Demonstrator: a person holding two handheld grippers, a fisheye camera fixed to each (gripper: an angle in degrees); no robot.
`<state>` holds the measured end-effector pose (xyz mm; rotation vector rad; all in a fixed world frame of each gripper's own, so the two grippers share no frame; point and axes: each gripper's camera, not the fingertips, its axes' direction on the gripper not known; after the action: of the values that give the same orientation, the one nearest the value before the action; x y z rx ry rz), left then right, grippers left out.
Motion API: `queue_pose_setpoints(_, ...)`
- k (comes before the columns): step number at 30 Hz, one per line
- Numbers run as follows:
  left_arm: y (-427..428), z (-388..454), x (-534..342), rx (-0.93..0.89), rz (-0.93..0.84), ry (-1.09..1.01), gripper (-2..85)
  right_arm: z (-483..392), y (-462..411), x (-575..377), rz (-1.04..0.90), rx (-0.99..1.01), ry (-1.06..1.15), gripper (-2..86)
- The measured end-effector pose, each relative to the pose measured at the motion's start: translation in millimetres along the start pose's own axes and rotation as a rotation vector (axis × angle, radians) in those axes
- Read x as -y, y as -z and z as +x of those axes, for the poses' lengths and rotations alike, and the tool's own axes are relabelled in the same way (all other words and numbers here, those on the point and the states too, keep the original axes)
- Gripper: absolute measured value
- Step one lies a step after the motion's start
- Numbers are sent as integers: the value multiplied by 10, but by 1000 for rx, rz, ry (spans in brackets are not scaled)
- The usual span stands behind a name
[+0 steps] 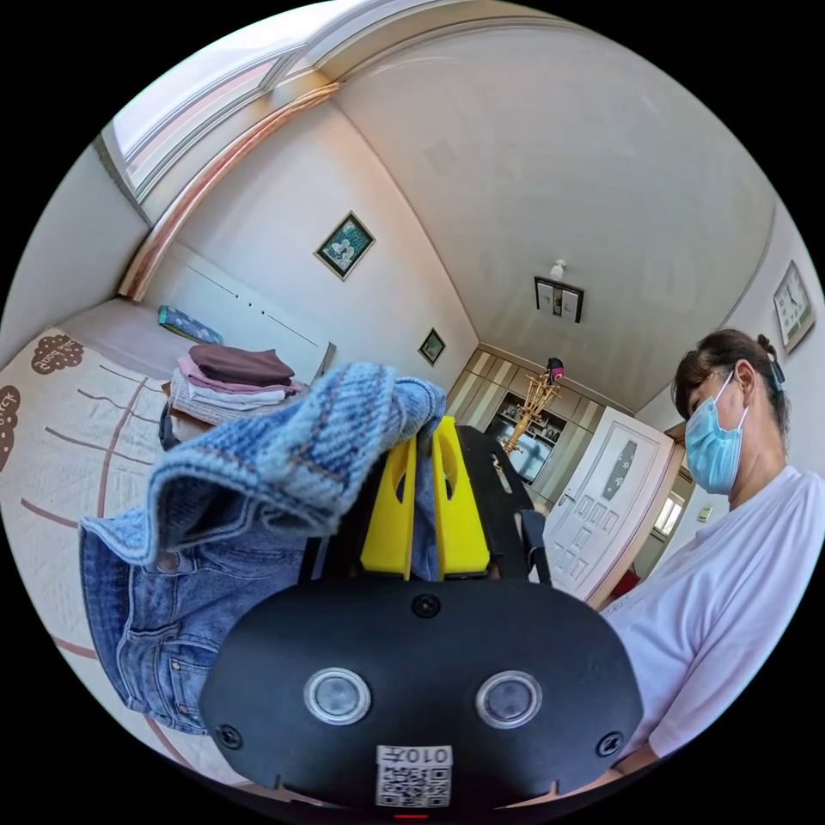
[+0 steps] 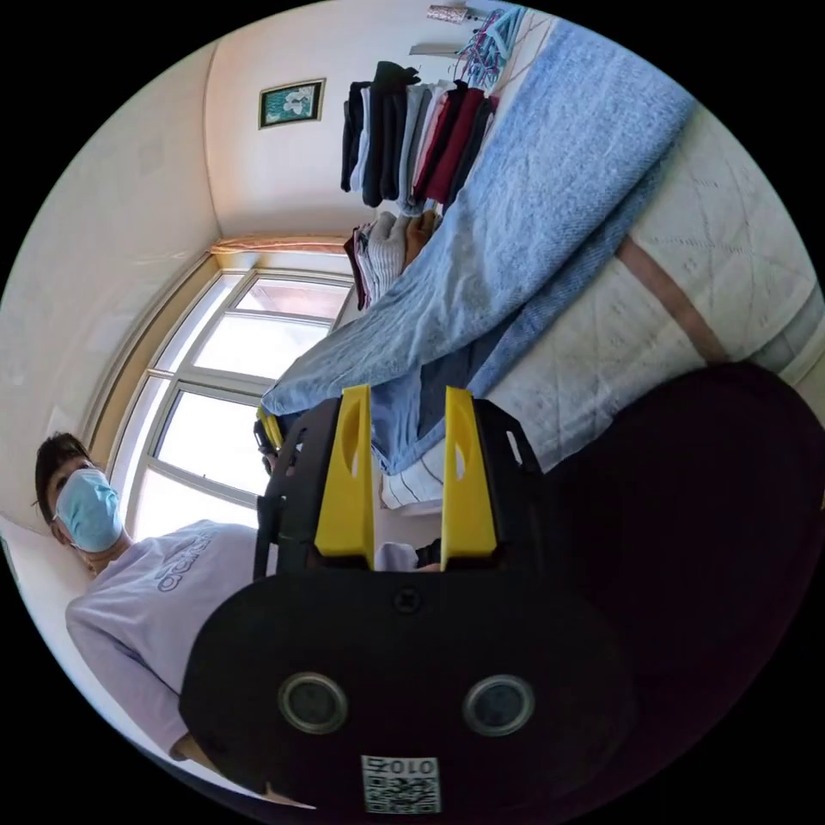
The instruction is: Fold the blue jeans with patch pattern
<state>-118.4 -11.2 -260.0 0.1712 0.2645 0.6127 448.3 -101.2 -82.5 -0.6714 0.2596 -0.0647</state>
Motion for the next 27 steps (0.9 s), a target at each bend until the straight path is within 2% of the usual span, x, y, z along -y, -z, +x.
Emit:
queue_pose_setpoints(4,-58,153,26,-26,-12,-24,66,78,254,159,145,-14,-2,109)
queue_pose_setpoints(8,76,279,21,-45,12,-67,64,151,591,428,217,-171,-47,94)
queue_pose_setpoints(12,321,218,-76,-66,84,-52,60,44,997,448,431,-208,-54,68)
queue_pose_setpoints(17,333,73,-144,36,17,-34,52,-291,933,654,369,-362,-20,45)
queue_pose_setpoints(22,281,19,-121,143,-84,-63,47,-1314,967,600,516,-549,226,43)
queue_pose_setpoints(25,48,-297,50,136,-128,-32,48,-1858,889,909,481,-646,371,43)
queue_pose_setpoints(27,-265,-562,218,157,-159,-44,50,-2183,619,1367,411,-796,487,44)
